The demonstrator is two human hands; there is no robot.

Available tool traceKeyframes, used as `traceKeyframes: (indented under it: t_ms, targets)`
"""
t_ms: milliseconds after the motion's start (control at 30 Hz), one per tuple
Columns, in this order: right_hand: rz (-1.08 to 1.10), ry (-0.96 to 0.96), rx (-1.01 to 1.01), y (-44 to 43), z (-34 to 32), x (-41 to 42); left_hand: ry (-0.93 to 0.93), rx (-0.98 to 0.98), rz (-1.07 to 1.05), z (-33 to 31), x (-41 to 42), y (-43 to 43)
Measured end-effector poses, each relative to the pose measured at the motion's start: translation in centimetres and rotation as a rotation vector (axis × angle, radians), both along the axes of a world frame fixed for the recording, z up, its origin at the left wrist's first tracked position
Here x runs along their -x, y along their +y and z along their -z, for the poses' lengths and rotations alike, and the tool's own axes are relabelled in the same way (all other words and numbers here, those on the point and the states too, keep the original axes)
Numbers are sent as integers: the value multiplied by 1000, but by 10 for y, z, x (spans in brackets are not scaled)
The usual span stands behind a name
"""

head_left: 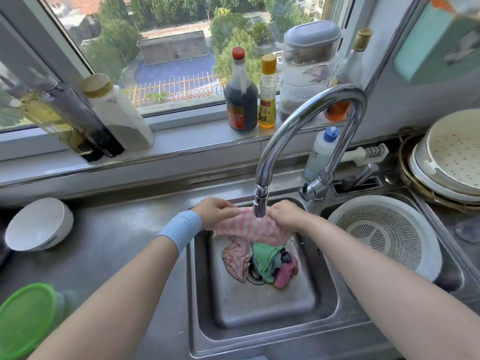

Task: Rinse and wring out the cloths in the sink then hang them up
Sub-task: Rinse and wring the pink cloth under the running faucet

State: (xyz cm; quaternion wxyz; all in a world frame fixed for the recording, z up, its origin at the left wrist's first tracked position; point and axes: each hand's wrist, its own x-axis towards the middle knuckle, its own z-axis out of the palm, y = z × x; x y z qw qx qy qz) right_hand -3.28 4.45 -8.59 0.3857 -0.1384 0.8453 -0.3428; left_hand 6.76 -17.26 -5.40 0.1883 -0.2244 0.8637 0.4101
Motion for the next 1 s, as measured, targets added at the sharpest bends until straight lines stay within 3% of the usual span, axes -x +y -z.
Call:
traceKeyframes:
  t_ms: [100,200,333,467,567,700,767,833,867,933,1000]
  targets:
    - [133,-341,177,-10,-6,-11,-47,83,7,1,-1,-8]
    - [158,-736,371,-16,-9,-18,-53,57,-122,3,-4,-15]
    - [410,-874,523,-16,0,-20,-35,-59,-270,4,-15,-15]
    - [444,-797,515,-22,4,-32,-8,-537,-586,11,-19,12]
    - [367,-704,660,-24,6,-42,-82,-847,-677,14,-15,48]
    - [128,-551,584,-9,7,-53,-80,-616,-465,22,-14,70]
    - [117,-693,664,12,8,-47,-49,-587,-416,29,-13,71]
    - [287,-789,748,28,10,-39,-16,-479,-353,30,-11,72]
    - [371,-736,714,32,13,-37,6,-421,-311,30,-9,73]
    - [397,-401,467,32,18,-39,29,-331,-234,28,-6,74]
    - [180,-49,194,31,25,-45,2,-410,-218,24,-5,75]
